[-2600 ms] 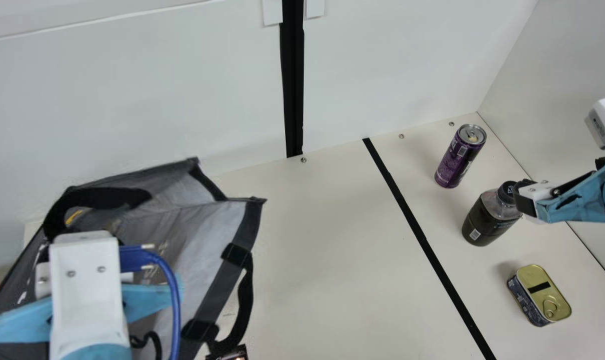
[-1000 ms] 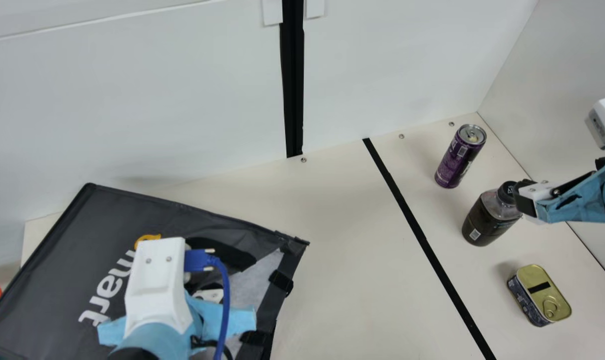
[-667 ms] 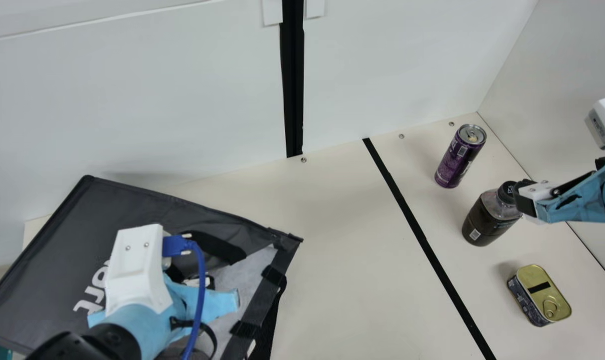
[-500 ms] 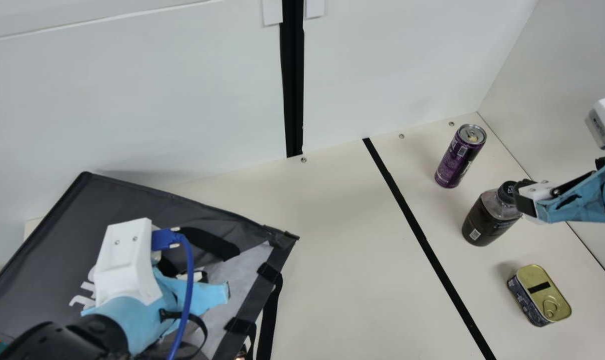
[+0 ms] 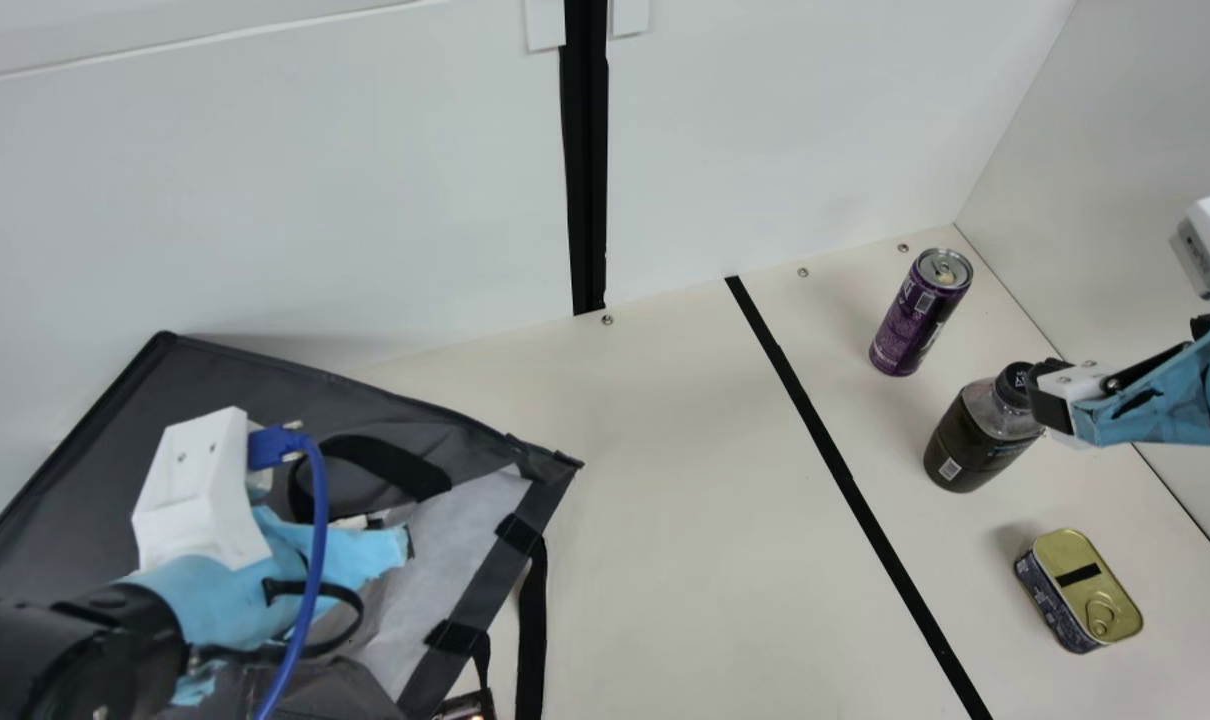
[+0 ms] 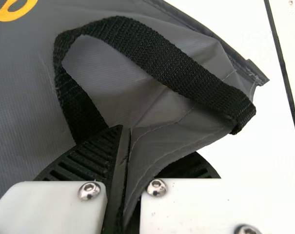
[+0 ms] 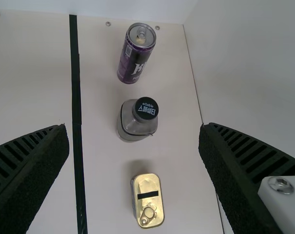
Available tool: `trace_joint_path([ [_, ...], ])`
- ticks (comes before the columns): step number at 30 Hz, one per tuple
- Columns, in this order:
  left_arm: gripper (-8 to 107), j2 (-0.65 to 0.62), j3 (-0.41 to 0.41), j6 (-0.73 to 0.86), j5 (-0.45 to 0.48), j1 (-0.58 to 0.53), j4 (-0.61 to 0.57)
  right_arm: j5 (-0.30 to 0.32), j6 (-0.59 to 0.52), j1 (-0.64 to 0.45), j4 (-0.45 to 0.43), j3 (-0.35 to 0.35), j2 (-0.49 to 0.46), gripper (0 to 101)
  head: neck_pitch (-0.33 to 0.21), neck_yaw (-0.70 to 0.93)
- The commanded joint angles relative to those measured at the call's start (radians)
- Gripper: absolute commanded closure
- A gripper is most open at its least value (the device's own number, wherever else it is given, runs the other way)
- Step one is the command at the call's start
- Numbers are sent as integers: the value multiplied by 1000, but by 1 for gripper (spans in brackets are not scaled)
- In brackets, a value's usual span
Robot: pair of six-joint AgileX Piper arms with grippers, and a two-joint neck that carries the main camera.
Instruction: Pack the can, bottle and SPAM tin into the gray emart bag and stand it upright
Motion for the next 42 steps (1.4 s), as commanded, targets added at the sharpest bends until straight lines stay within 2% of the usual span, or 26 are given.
trace_joint_path([
  [1,107,3,-4,28,4,20,-37,0,0,0,0,0,0,6,-23,-2],
  [18,107,18,-9,153,11,129,-172,0,0,0,0,0,0,6,-23,-2],
  [42,107,26,-16,211,0,212,-198,0,0,0,0,0,0,6,-23,-2],
])
